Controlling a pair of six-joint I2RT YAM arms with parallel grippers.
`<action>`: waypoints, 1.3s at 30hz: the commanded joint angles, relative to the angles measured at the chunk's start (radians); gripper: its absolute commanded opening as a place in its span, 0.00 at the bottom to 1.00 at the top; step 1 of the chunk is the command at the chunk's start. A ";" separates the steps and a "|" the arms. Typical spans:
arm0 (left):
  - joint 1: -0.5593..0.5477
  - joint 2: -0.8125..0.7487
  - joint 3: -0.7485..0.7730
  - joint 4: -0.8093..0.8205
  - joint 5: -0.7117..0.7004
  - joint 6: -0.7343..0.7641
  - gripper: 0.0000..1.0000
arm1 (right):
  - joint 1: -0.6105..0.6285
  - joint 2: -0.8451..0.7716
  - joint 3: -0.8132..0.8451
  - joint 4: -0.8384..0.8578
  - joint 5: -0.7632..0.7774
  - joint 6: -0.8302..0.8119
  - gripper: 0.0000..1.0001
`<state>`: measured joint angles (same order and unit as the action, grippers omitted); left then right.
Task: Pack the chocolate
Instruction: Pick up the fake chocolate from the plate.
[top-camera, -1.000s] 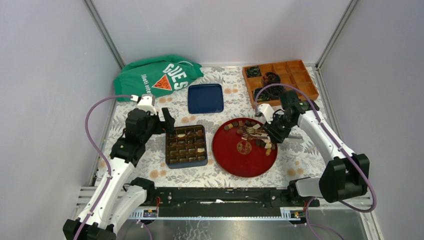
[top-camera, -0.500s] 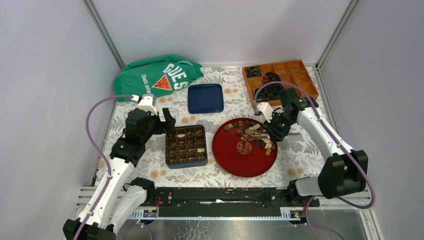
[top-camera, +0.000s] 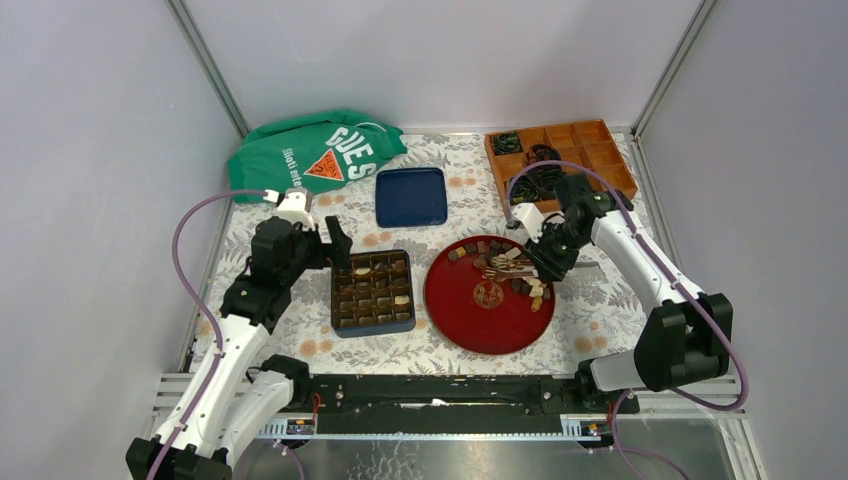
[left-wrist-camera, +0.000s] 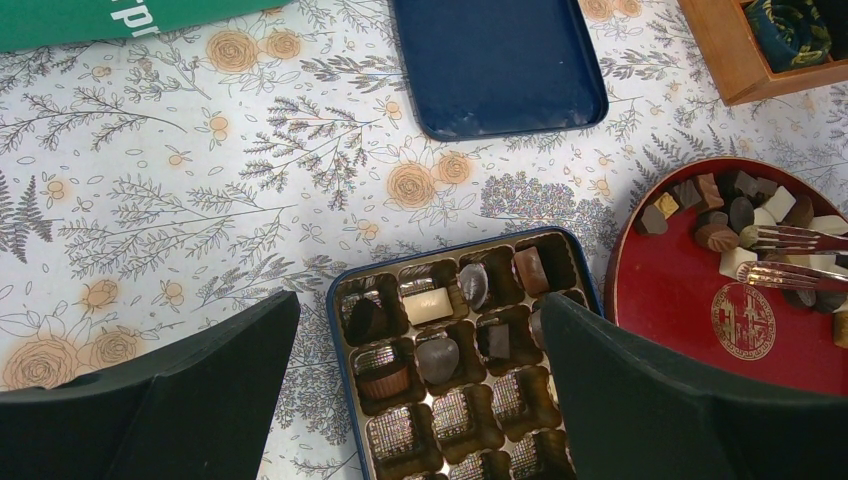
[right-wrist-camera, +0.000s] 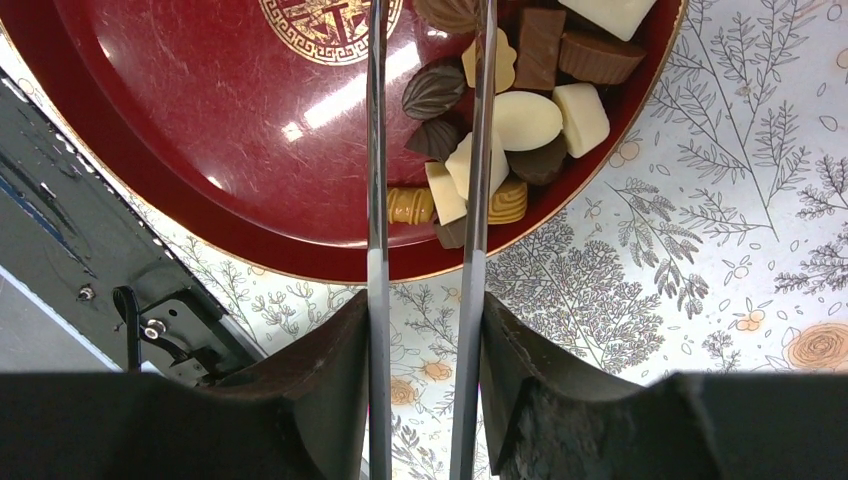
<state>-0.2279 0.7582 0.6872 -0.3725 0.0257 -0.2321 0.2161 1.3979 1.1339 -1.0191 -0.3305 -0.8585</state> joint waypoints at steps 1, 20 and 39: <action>0.009 0.001 0.006 0.053 0.016 0.018 0.99 | 0.029 0.013 0.047 -0.001 0.019 0.017 0.46; 0.011 0.022 -0.004 0.065 0.016 0.003 0.99 | 0.068 -0.024 0.090 -0.050 0.017 0.040 0.09; 0.025 0.304 0.024 -0.018 -0.133 -0.137 0.59 | 0.068 -0.197 -0.002 0.038 -0.263 0.128 0.01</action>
<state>-0.2119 1.0027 0.6868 -0.3733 -0.0521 -0.3283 0.2771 1.2282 1.1515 -1.0359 -0.4808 -0.7631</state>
